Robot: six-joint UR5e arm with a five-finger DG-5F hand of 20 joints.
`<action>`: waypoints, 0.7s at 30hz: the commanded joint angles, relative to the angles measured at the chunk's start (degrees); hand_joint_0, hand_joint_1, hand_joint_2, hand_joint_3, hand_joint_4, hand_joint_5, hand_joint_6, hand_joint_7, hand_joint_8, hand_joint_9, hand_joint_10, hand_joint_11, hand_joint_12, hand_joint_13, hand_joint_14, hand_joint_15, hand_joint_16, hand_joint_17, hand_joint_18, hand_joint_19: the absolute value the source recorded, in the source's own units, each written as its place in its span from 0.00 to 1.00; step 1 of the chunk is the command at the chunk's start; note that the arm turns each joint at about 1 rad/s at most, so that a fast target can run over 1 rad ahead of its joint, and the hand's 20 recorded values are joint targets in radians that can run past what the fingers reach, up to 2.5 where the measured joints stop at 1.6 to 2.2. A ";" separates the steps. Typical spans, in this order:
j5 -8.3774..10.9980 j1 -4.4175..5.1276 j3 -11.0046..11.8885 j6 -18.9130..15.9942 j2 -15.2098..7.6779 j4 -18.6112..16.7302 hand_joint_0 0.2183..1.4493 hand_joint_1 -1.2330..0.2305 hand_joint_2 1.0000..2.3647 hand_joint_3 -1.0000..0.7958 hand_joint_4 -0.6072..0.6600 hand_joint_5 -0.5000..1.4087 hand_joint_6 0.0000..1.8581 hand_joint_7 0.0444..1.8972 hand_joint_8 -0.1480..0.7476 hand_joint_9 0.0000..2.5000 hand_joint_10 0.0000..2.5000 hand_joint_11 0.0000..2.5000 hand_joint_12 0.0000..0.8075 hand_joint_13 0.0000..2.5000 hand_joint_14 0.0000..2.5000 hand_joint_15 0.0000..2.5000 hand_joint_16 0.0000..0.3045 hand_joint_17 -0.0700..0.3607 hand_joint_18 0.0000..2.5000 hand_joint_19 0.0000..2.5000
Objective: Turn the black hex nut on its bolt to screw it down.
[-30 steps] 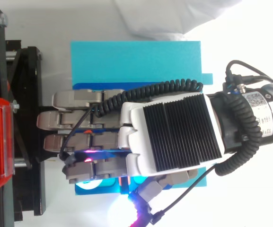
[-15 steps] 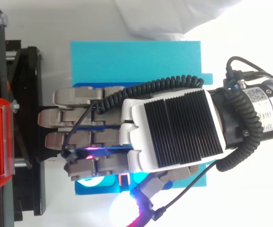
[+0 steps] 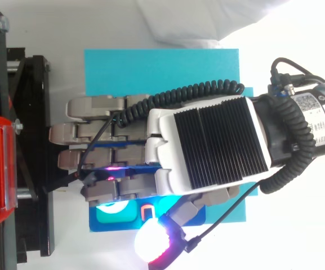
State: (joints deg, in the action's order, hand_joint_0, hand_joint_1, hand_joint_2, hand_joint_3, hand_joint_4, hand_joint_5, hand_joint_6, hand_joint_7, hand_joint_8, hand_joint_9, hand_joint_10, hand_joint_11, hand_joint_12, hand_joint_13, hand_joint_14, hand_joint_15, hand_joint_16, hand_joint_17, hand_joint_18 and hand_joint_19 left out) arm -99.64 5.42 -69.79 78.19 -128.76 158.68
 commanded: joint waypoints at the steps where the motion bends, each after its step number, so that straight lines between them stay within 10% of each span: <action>1: -0.47 -0.32 0.00 0.21 0.00 -0.03 0.20 0.58 0.00 0.28 0.61 0.21 0.29 0.72 0.40 0.20 0.00 0.01 0.32 0.10 0.00 0.00 0.16 0.41 0.03 0.05; 21: -2.49 -1.46 -0.09 0.92 0.00 0.41 0.21 0.58 0.00 0.28 0.61 0.21 0.29 0.71 0.40 0.21 0.00 0.01 0.32 0.11 0.00 0.00 0.15 0.41 0.03 0.05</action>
State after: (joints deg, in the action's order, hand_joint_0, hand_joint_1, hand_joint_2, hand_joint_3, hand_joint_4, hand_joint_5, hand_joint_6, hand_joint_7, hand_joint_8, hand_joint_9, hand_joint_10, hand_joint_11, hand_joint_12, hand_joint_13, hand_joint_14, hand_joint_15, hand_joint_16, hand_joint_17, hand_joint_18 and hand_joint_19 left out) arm -101.70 4.23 -69.80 78.89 -128.76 159.07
